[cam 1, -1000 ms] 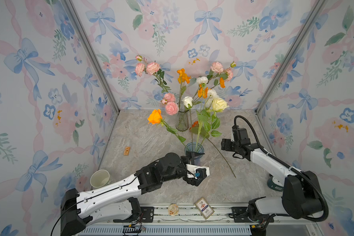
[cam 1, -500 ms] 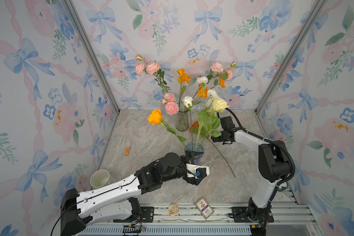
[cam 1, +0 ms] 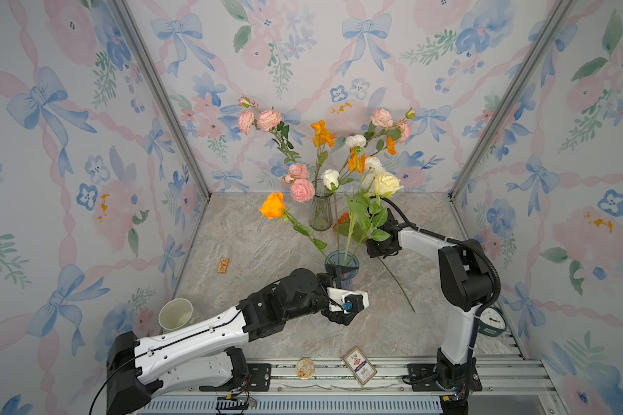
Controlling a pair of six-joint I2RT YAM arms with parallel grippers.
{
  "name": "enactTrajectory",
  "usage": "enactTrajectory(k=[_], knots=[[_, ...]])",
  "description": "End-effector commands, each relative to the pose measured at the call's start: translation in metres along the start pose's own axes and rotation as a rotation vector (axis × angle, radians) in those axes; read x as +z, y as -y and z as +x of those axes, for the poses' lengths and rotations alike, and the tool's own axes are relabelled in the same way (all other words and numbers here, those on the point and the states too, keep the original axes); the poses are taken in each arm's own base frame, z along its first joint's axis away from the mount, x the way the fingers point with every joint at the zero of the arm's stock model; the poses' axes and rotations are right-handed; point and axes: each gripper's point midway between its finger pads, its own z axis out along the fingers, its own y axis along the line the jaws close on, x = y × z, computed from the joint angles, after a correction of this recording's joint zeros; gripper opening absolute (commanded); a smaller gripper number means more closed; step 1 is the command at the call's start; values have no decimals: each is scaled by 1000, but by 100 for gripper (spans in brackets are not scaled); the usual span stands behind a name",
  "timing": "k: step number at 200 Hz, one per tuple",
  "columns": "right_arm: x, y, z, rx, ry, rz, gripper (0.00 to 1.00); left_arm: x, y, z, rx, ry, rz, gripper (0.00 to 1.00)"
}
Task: Arrange flowers in a vase
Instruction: Pick up the flower from the top-center of the table.
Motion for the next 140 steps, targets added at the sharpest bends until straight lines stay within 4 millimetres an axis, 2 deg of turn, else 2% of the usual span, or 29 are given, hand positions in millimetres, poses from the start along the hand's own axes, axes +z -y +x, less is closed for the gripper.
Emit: enactTrajectory(k=[1,77,140], knots=[[1,0,3,-9,-33,10,47,-4,-6,0,10,4,-27,98],[3,-10,4,-54,-45,4,35,-5,-9,0,7,4,-34,98],[5,-13,4,-62,-57,-6,31,-6,-10,1,6,2,-36,98]])
